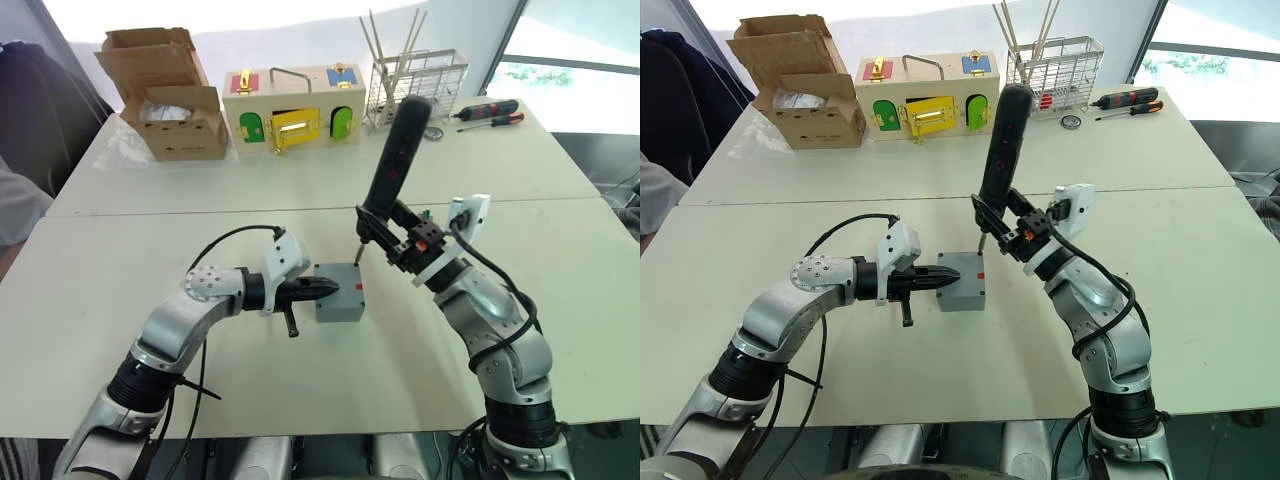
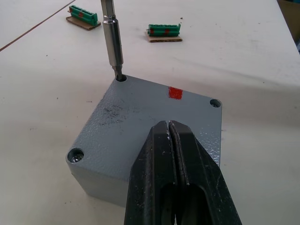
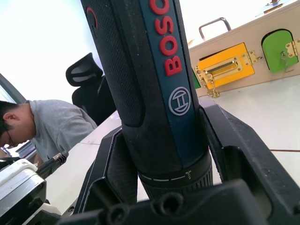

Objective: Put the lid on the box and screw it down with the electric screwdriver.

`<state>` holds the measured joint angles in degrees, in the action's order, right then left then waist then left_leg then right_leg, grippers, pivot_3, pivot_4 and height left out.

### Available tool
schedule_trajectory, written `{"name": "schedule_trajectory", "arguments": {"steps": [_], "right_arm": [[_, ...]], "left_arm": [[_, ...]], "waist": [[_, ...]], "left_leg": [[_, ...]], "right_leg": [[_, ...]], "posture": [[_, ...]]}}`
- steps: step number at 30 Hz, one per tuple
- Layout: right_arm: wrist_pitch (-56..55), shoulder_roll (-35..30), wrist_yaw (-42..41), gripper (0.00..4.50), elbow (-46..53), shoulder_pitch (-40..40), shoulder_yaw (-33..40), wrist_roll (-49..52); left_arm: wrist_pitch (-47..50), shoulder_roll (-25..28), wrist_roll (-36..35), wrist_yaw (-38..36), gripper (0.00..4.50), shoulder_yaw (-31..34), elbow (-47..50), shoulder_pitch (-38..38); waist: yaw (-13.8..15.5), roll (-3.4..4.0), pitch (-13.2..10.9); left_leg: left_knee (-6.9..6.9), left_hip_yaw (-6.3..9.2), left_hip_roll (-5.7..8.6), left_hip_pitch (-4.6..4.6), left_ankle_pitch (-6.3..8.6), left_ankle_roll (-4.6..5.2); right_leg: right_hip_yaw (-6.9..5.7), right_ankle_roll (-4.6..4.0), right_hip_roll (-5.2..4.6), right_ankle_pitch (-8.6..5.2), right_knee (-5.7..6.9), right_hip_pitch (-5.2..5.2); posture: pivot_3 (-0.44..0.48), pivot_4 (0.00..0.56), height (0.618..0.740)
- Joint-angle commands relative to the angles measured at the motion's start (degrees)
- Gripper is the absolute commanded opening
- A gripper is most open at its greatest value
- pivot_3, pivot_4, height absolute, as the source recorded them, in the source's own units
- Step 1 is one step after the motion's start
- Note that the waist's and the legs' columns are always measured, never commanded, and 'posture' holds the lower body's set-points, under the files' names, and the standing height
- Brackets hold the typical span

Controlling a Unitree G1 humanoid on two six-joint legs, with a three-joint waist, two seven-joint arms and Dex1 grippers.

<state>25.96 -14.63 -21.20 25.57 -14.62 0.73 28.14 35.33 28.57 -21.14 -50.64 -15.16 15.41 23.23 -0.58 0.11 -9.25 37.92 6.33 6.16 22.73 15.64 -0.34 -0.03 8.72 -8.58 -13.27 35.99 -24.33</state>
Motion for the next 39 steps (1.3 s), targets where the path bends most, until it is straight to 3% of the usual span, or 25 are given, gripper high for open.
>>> {"name": "schedule_trajectory", "arguments": {"steps": [1,6,12,16,39], "right_arm": [[-0.1,-1.8,-2.2,1.77,0.8,0.9,-2.4,-1.5],[0.0,-5.7,-6.8,1.77,1.8,3.6,-8.6,-4.1],[-2.5,-4.7,-7.7,1.77,-3.7,4.8,-7.3,-5.2],[-3.8,-4.7,-8.6,1.77,-6.0,4.6,-7.4,-5.9],[-6.5,-3.7,-9.4,1.77,-8.9,5.1,-8.1,-7.6]], "left_arm": [[0.4,0.2,1.2,0.2,0.0,-1.5,-0.3,-0.8],[0.0,0.0,1.6,0.0,0.0,-1.8,-1.1,-1.1],[-0.1,-0.4,1.8,0.3,0.0,-2.0,-1.3,-1.3],[0.3,-0.4,1.7,0.5,0.0,-1.8,-0.9,-1.4],[0.8,-0.4,1.7,1.3,0.0,-1.8,-0.1,-1.9]], "waist": [[0.0,0.0,0.0],[-0.1,-0.13,0.2],[0.0,-0.17,0.7],[0.0,-0.22,0.7],[0.0,-0.31,1.1]], "left_leg": [[0.0,0.0,0.0,0.0,0.0,0.0],[-0.07,-0.01,0.0,-0.2,0.05,0.06],[-0.22,0.0,-0.04,-0.51,0.24,0.38],[-0.73,-0.02,-0.05,-1.43,0.34,0.52],[-0.78,0.03,-0.07,-1.44,0.34,0.51]], "right_leg": [[0.0,0.0,0.0,0.0,0.0,0.0],[0.0,0.05,0.0,-0.04,-0.02,0.17],[-0.03,0.11,0.03,-0.12,-0.46,0.64],[-0.04,0.19,0.01,-0.22,-0.95,1.53],[-0.05,0.19,0.02,-0.3,-0.93,1.51]], "posture": [[0.0,0.15,0.74],[0.0,0.15,0.74],[0.0,0.15,0.74],[0.0,0.15,0.74],[0.0,0.15,0.74]]}}
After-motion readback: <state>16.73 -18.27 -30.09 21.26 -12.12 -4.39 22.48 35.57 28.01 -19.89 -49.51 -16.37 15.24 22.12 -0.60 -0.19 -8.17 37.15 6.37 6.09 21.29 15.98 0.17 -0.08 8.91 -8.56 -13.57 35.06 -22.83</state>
